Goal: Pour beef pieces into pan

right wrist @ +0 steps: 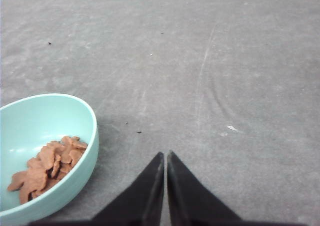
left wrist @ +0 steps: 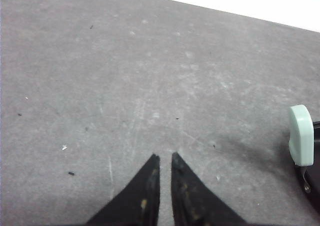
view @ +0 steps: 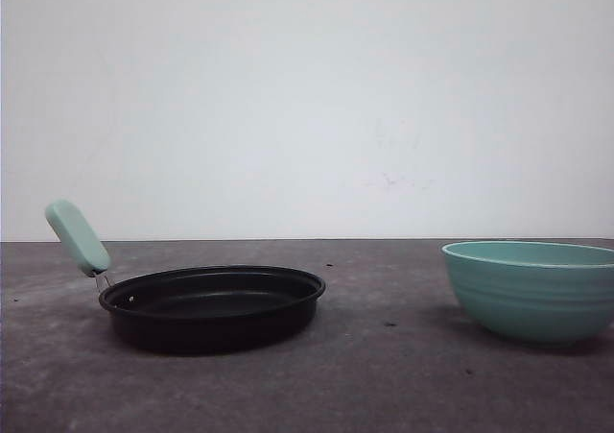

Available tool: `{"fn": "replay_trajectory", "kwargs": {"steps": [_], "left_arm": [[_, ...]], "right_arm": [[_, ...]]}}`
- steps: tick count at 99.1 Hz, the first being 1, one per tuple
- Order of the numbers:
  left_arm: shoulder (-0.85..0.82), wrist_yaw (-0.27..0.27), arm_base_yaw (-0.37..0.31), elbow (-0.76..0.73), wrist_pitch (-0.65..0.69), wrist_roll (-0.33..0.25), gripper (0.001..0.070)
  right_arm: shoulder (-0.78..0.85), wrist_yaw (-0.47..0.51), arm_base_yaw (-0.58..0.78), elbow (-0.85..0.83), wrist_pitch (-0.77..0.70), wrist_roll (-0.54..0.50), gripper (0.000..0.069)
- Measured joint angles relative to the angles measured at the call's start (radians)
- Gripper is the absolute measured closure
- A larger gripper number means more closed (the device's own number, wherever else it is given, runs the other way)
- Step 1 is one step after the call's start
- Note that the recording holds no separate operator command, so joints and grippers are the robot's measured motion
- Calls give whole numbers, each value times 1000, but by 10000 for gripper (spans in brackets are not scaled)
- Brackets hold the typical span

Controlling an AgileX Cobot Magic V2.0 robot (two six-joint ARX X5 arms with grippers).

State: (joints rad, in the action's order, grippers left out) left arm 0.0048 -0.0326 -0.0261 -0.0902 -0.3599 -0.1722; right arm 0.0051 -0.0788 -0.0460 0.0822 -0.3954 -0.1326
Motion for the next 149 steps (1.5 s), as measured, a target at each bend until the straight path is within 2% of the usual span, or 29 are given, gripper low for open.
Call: {"fn": "replay_trajectory", "kwargs": {"steps": [108, 149], "left_arm": [[0, 0, 0, 0, 0, 0, 696], [0, 0, 0, 0, 0, -4, 696]], "right_arm": [[0, 1, 0, 0, 0, 0, 683], [0, 102, 0, 0, 0, 4, 683]]}}
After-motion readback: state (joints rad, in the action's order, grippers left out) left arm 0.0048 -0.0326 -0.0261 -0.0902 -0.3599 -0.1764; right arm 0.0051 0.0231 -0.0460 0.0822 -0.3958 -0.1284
